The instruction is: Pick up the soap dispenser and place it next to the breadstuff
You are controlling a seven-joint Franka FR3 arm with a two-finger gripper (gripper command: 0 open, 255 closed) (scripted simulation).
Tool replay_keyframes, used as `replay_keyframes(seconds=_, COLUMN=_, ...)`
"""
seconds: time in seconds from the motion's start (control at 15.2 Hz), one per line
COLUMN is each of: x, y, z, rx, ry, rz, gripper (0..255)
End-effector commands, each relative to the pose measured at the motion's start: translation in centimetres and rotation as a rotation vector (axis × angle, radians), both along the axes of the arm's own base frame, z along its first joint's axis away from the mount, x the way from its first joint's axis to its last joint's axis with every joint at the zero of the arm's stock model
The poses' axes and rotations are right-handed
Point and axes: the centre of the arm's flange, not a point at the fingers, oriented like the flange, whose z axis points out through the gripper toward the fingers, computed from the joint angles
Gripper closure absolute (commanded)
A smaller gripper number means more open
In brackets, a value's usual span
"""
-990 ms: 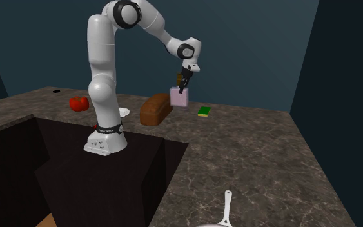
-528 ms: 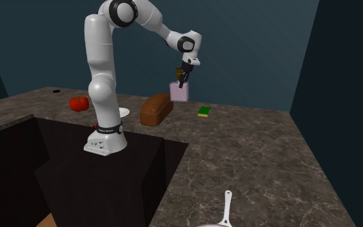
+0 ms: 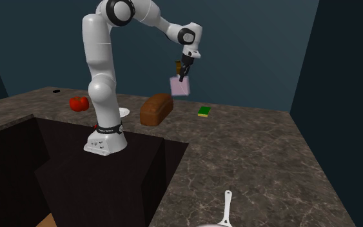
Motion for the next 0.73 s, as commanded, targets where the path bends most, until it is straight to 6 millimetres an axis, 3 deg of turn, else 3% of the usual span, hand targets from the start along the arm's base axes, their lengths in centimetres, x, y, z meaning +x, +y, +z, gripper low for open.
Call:
replay_keyframes(seconds=0.0, x=-0.1, y=-0.1, z=1.0, rx=0.000, ry=0.000, rz=0.000, gripper=255)
replay_keyframes(seconds=0.66, x=-0.1, y=-0.1, z=6.3, rx=0.000, ry=0.000, rz=0.000, gripper=255)
